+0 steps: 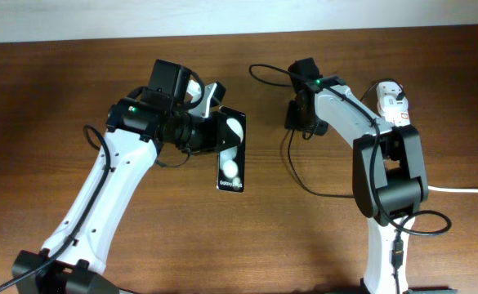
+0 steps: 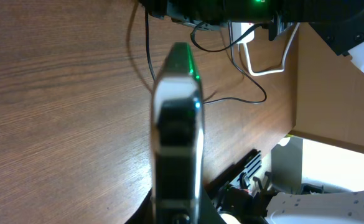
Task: Plug charger to phone and switch on socket
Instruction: 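Grasp the black charging cable's USB-C end with the right gripper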
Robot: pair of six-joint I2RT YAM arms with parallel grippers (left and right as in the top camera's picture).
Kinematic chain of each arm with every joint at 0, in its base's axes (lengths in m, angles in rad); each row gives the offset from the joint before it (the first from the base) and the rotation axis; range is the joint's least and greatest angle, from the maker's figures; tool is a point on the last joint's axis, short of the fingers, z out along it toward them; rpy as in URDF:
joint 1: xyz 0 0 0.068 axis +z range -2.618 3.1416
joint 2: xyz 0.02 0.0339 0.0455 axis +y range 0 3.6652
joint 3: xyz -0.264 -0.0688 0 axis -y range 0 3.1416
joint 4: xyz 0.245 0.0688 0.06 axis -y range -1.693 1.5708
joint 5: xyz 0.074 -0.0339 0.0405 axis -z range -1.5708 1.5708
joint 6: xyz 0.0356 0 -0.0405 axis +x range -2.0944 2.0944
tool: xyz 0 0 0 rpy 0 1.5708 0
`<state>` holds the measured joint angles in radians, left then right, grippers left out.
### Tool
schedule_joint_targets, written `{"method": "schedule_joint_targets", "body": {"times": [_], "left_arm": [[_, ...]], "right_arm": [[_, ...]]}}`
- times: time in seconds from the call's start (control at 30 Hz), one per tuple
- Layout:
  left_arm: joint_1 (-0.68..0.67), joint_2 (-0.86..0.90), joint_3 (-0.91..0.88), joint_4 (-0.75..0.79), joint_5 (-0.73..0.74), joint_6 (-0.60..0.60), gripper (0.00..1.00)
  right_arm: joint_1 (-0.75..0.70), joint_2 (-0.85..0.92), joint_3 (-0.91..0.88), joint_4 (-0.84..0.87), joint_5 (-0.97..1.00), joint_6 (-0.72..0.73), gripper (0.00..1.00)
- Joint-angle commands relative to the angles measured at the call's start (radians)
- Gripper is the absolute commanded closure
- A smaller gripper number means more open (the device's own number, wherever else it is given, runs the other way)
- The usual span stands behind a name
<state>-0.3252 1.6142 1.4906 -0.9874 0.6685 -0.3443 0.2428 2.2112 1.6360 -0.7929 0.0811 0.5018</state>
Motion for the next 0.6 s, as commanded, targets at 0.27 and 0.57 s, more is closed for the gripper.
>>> {"method": "schedule_joint_targets", "body": {"times": [0.27, 0.57], "left_arm": [[-0.002, 0.002, 0.027, 0.001, 0.015, -0.01, 1.0], [-0.002, 0.002, 0.027, 0.001, 0.01, -0.01, 1.0]], "right_arm": [[0.018, 0.086, -0.016, 0.042, -0.035, 0.015, 0.71], [0.017, 0.053, 0.027, -0.064, -0.105, -0.026, 0.96]]}}
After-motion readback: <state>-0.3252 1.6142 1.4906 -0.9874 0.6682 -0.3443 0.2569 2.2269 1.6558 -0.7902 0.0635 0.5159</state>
